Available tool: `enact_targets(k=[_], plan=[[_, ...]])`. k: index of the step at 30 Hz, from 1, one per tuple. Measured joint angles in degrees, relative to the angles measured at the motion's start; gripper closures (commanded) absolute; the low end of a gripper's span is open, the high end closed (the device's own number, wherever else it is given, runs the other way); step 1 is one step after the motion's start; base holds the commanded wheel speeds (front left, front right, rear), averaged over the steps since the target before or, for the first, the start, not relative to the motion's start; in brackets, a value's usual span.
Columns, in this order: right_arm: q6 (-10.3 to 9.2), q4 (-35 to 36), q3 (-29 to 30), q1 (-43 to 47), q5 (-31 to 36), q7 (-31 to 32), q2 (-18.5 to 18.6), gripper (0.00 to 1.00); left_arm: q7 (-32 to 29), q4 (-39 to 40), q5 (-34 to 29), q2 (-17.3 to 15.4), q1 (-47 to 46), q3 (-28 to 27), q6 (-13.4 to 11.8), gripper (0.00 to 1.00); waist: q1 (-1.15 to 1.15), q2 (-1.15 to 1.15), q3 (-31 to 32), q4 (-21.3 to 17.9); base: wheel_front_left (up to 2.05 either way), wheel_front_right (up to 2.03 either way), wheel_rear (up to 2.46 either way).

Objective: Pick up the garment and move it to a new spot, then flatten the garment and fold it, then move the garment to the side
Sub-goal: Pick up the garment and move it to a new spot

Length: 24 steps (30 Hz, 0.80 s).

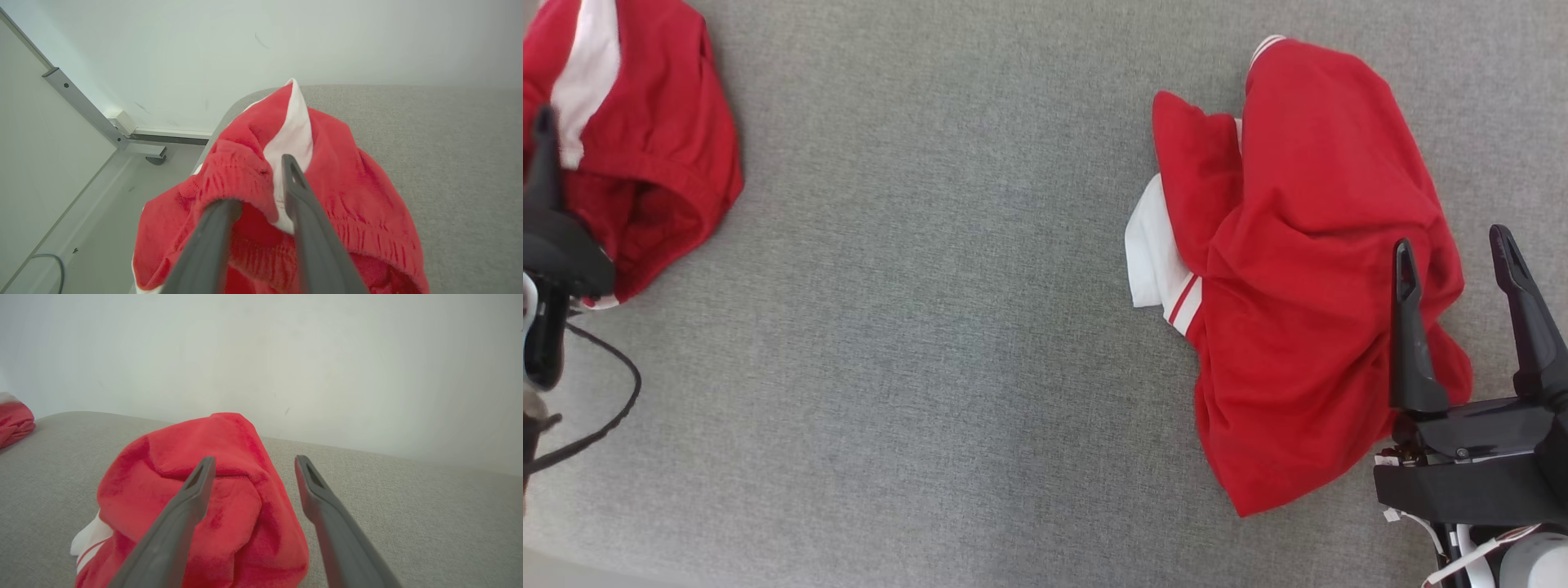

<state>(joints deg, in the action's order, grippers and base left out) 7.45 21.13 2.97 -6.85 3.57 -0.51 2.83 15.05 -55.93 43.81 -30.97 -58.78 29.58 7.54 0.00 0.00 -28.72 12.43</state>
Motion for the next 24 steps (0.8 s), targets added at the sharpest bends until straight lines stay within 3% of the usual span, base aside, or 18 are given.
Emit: enact_targets(k=[11,24], plan=[[0.00,-3.68,-0.05,0.13,-2.44,-2.27,0.00,0.00,0.00,7.60,-6.24,-1.69,-1.54,-7.77,0.00,0.00,0.00,0.00,4.72,0.39,0.00,0.00,0.00],[0.00,-7.56,-0.10,0.88,-5.05,-5.58,0.01,0.00,-9.06,0.43,3.26,-1.83,2.23,1.02,0.01,0.00,-0.01,0.00,8.32,-2.89,0.00,0.00,0.00]])
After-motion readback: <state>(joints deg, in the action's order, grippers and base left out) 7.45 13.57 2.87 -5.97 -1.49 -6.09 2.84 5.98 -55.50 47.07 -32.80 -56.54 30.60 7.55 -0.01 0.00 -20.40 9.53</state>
